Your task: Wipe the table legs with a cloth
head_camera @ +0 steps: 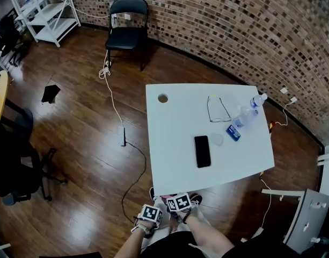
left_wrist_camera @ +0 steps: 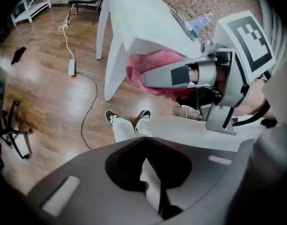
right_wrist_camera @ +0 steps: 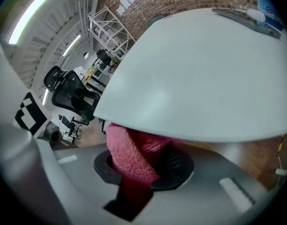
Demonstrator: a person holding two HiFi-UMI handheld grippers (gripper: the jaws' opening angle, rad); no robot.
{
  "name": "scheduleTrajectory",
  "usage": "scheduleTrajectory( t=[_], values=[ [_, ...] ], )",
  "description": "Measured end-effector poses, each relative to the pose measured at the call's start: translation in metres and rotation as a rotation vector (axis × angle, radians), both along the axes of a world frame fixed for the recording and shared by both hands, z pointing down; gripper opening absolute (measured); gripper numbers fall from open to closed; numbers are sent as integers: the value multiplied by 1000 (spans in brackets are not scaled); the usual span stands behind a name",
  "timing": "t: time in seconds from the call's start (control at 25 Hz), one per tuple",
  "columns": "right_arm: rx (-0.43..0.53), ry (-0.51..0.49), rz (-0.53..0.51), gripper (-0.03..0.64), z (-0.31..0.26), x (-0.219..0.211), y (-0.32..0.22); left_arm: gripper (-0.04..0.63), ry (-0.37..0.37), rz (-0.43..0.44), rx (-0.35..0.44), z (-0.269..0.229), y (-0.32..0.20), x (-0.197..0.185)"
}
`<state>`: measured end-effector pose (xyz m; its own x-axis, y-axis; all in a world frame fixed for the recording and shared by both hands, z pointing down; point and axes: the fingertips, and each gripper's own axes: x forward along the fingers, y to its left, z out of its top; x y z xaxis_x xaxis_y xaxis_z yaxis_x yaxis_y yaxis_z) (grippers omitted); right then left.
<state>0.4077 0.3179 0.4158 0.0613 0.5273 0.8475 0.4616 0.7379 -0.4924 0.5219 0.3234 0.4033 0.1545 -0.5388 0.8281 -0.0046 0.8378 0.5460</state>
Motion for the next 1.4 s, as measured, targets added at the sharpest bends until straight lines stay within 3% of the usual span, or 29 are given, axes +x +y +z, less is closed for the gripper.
scheduleTrajectory(
  t=[0.28,0.48,0.56,0.76,0.96,1.4],
  values=[
    [21,-1,-12,92,-3,-7,-24,0,-37,157,-21,0,-18,-13],
    [15,41,-16,94,-5,-5,-47,0,-92,256,-149,-2,-17,-25],
    [13,61,-19,94,-1,-4,-67,0,-91,254,-165,-3,-32,-27],
    [26,26,-7,95,10,-19,-85,0,-22,217,-98,-10,-50,-23],
    [36,33,-7,95,14,-33,-98,0,-17,233,-137,-9,-53,-31],
    [46,70,11,95,16,-48,-146,0,-18,201,-144,-21,-101,-42]
  ],
)
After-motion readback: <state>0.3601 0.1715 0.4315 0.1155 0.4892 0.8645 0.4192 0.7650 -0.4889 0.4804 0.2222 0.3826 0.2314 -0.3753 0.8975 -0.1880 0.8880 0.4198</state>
